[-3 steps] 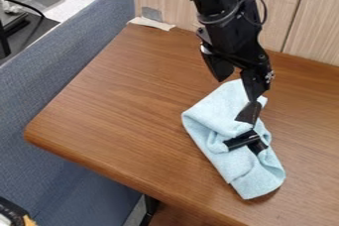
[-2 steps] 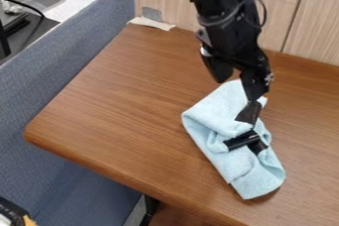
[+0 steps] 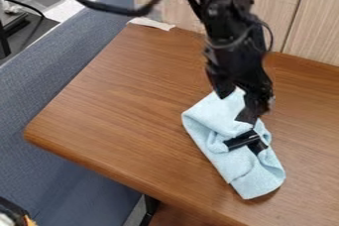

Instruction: Unfold the cloth from right to top left

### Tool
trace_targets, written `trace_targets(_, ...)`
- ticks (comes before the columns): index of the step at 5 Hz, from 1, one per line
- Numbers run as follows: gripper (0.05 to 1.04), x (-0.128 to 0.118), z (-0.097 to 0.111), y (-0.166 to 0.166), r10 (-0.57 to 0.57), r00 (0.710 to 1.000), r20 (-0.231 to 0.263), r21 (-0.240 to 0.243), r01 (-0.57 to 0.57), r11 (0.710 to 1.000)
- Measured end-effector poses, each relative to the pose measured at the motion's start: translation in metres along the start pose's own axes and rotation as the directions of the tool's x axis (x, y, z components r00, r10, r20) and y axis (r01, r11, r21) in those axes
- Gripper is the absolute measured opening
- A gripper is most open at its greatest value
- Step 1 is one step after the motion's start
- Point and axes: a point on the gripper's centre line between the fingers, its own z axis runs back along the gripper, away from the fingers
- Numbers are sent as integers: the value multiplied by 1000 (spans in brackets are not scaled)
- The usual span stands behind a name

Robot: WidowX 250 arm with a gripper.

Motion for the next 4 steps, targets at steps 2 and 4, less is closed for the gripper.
trace_targets(2, 999, -6, -26, -4, -40, 997, -60, 65, 44, 997)
trace_targets(4, 655, -11, -34, 3, -7, 993, -119, 102, 20, 995)
